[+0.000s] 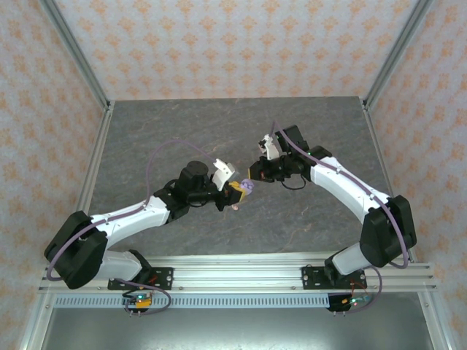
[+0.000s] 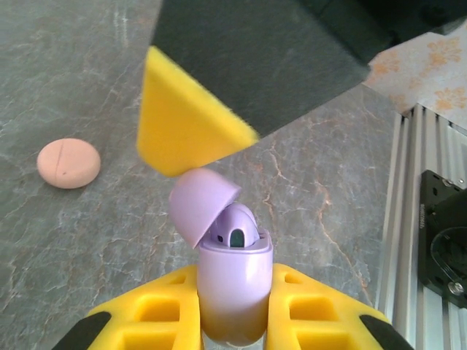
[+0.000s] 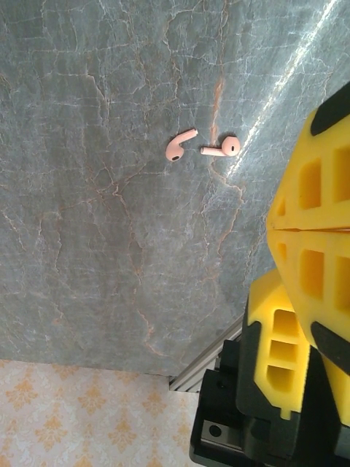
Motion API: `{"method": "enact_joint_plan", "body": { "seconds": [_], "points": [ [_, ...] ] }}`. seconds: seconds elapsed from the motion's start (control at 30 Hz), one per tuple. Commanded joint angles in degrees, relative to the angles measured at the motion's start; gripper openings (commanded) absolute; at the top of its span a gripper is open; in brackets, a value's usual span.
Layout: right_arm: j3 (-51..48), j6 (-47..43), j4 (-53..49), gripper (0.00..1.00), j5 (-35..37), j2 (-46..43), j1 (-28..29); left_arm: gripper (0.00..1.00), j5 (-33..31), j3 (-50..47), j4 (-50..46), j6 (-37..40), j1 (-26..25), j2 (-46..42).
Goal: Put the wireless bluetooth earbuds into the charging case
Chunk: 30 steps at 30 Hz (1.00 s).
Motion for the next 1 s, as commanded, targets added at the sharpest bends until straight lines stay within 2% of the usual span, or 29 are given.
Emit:
{"method": "enact_joint_plan", "body": {
  "seconds": [0.0,0.33,0.4,0.57,0.7,0.87,0.97],
  "points": [
    [0.2,-1.9,-2.3,0.09,-2.7,0.3,0.8,0.18,-5.0,1.6,3.2,-1.1,0.2,0.3],
    [0.5,-2.4,-3.2,0.09,-1.6,1.4,2.0,0.18,-6.4,2.3,3.6,-2.0,0.2,1.2],
    [0.8,-2.2,-3.5,0.09,1.6,0.7,2.0,0.18,-7.4,2.5,2.8,-2.0,0.2,1.4],
    [2.4,1.6,-6.7,0.15,18.1,-0.3,1.2,0.18,-11.4,3.8,-0.7,-2.3,0.2,2.0],
    [2.4,4.8,-9.2,0.22,29.8,-1.1,-0.2,0.18,-17.7,7.0,-6.0,-5.2,0.5,4.3],
    [0.2,5.6,-9.1,0.23,32.6,-3.1,-1.5,0.18,-21.1,14.2,-12.5,-11.9,2.5,11.2],
    [-1.0,5.6,-9.5,0.24,33.6,-4.2,-1.6,0.18,-21.2,22.2,-20.2,-17.5,4.5,17.7]
  ]
}}
